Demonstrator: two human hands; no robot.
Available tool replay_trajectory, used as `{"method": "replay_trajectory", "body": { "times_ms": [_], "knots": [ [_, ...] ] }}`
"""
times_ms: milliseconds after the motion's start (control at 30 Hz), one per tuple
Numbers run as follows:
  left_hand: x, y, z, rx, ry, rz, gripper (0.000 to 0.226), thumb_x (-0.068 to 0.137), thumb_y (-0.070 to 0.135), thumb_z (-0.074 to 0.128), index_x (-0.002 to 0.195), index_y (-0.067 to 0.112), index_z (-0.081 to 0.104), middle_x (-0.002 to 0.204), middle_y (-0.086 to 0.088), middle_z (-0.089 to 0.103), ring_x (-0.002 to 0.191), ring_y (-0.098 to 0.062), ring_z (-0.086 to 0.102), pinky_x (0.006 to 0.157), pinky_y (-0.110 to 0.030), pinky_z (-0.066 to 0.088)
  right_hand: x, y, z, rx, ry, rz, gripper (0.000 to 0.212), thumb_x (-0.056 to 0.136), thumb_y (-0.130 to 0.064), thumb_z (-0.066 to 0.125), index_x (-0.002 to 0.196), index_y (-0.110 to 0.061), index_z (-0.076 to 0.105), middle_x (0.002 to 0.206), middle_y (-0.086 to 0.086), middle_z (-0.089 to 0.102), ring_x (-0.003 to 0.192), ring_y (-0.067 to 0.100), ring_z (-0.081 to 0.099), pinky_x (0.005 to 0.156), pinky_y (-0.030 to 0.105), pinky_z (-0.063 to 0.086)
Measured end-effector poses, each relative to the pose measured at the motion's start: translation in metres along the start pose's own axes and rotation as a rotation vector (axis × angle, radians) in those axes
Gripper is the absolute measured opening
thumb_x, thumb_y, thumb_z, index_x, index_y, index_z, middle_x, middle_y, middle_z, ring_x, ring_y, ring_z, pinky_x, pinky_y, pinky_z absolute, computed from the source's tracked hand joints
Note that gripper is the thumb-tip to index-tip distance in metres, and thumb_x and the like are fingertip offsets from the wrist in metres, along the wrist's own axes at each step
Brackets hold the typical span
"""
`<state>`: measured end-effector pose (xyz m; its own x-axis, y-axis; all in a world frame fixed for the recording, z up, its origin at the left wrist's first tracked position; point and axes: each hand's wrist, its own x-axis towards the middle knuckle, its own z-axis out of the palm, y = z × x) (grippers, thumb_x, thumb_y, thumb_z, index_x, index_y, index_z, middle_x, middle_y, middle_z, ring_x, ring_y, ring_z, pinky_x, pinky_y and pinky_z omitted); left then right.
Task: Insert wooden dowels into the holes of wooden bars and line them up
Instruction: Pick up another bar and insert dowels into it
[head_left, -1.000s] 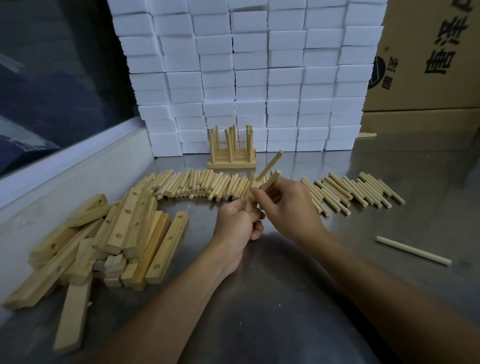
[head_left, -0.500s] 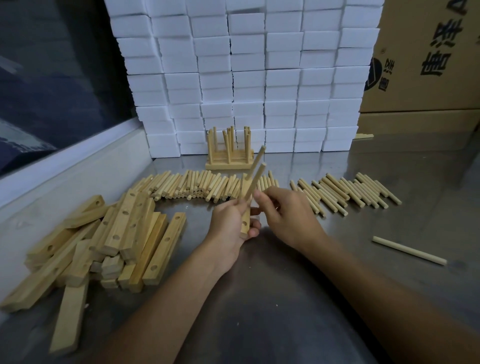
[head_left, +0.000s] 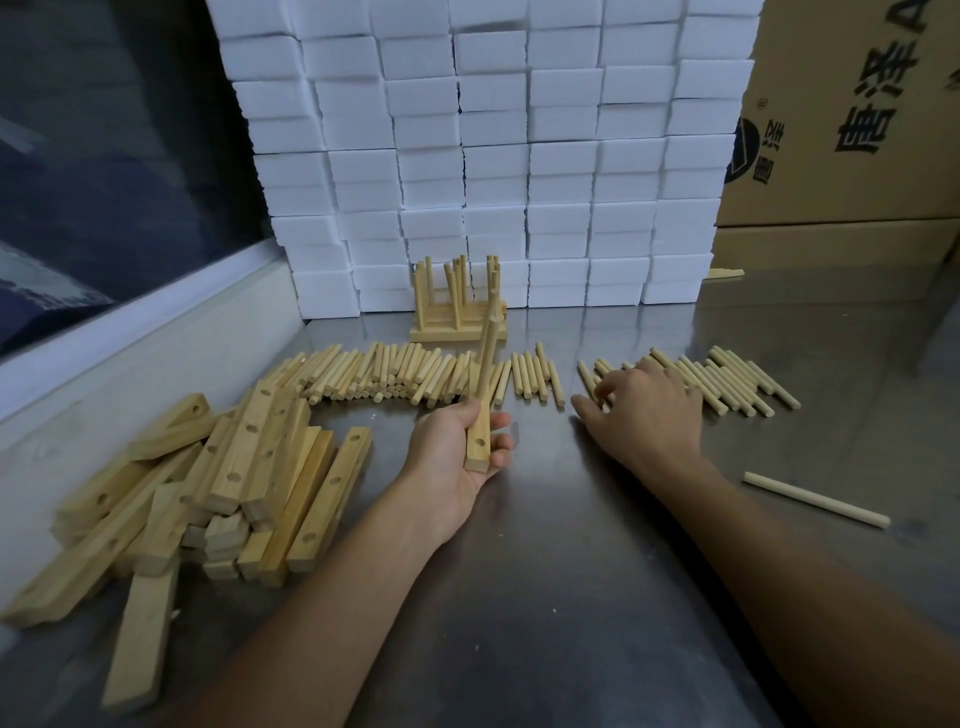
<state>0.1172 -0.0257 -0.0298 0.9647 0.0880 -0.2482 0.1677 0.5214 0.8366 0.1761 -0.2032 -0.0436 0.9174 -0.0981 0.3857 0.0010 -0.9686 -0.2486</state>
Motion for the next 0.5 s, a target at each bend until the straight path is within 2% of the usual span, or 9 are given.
{"method": "replay_trajectory", "body": {
  "times_ms": [167,333,400,500],
  "knots": [
    [0.0005,-0.0014,0.0004,0.006,-0.001,0.003,0.021,0.104,0.012,0.041,0.112,-0.001,0.055,0.084,-0.013,0.059,0.056,-0.017,0.051,0.040,-0.022,0.040,0.0064,0.0030,0.0013,-0.001,0.023,0.047,0.037,0.091,-0.052,0.060,0.102,-0.019,0.074,0.112,0.007,0.061,0.111,0.029,0.052,0.097,0.043,0.042],
    [0.0007,-0.0014,0.0002,0.009,0.003,0.002,0.022,0.103,0.011,0.042,0.114,-0.002,0.055,0.084,-0.014,0.059,0.055,-0.017,0.051,0.041,-0.022,0.040,0.0085,0.0020,0.0042,-0.013,0.065,0.068,0.030,0.097,-0.039,0.055,0.100,-0.013,0.070,0.107,0.008,0.061,0.107,0.030,0.053,0.096,0.046,0.042],
    [0.0009,-0.0012,-0.0004,0.003,0.012,-0.003,0.021,0.103,0.011,0.043,0.114,-0.001,0.056,0.084,-0.013,0.059,0.055,-0.016,0.051,0.041,-0.021,0.039,0.0083,0.0033,0.0043,0.101,0.125,0.073,0.028,0.098,-0.036,0.056,0.097,-0.012,0.069,0.091,0.005,0.065,0.090,0.027,0.059,0.086,0.043,0.047],
    [0.0012,0.0001,-0.0010,0.005,0.013,0.005,0.011,0.099,0.006,0.050,0.105,0.000,0.057,0.084,-0.012,0.056,0.055,-0.015,0.050,0.040,-0.020,0.037,0.0045,0.0041,0.0034,0.498,0.150,0.063,0.014,0.094,-0.026,0.066,0.099,-0.013,0.071,0.078,-0.004,0.063,0.072,0.012,0.059,0.065,0.028,0.048]
  ]
}}
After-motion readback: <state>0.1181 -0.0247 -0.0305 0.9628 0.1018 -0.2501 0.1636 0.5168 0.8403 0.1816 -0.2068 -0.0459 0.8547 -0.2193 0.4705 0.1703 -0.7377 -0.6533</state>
